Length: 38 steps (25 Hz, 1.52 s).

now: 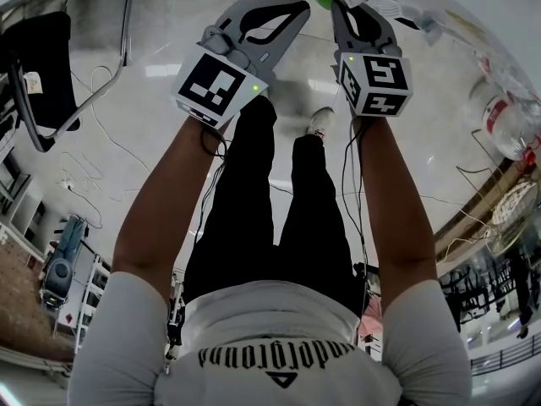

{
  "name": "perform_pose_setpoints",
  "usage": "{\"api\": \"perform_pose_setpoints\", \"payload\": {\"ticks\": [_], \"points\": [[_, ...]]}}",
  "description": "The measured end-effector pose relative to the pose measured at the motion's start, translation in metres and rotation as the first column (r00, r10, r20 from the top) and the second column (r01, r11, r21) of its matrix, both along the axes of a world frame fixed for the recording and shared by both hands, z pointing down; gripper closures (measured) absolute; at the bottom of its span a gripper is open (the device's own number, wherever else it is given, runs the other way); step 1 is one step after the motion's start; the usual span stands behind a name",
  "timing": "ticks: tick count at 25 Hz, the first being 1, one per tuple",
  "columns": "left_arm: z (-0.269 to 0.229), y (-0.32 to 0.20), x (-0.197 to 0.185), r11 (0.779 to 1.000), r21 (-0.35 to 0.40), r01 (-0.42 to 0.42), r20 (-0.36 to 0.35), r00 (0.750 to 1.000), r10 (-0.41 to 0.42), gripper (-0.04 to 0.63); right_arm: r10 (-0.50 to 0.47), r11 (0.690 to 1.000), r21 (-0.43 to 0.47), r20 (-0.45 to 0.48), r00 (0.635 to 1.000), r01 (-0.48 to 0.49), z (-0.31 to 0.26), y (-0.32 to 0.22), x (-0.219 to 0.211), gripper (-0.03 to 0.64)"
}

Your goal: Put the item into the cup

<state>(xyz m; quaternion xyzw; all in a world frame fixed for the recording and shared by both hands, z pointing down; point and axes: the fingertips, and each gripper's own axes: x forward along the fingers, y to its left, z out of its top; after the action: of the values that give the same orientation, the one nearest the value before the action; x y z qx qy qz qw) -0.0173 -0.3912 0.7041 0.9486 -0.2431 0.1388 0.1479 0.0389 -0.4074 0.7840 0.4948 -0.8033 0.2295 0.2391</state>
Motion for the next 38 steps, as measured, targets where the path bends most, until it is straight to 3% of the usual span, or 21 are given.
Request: {"api": "perform_pose_setpoints", "payload": {"ticks": [2,5,7,16,22,30,38], "points": [[0.001,0.001,0.000,1.000,-0.006,-0.002,0.001,1.000,0.002,0.581,0.006,1.000,-0.005,-0.010,1.000,-0.006,0.002,-0.002,0.001,0.568],[0.000,0.002,-0.002,1.000,-0.009,-0.007,0.000,1.000,0.007,0.581,0.016,1.000,-0.004,-0.030,0.999,-0.016,0.003,-0.004,0.003,0.491],[-0.001,0.004,-0.002,1.000,-0.012,-0.005,-0.001,1.000,0.005,0.580,0.018,1.000,0.000,-0.035,0.999,-0.018,0.001,-0.003,0.004,0.474],[-0.020,0.012,-0.002,1.000,0.007,0.002,-0.009,1.000,-0.002,0.581,0.017,1.000,0.018,-0.023,1.000,-0.016,-0.021,0.016,0.003,0.468],[-0.041,0.023,-0.012,0.996,-0.007,0.091,-0.028,0.995,-0.092,0.581,-0.028,0.999,0.045,-0.034,0.999,0.029,-0.044,0.037,-0.005,0.469],[-0.094,0.073,-0.009,0.991,-0.029,0.127,-0.067,0.989,-0.129,0.581,-0.111,0.989,0.095,-0.021,0.994,0.113,-0.131,0.085,-0.012,0.580],[-0.181,0.123,-0.003,0.994,-0.012,0.108,-0.091,0.990,-0.109,0.581,-0.194,0.973,0.129,0.001,0.981,0.192,-0.229,0.133,-0.012,0.603]]}}
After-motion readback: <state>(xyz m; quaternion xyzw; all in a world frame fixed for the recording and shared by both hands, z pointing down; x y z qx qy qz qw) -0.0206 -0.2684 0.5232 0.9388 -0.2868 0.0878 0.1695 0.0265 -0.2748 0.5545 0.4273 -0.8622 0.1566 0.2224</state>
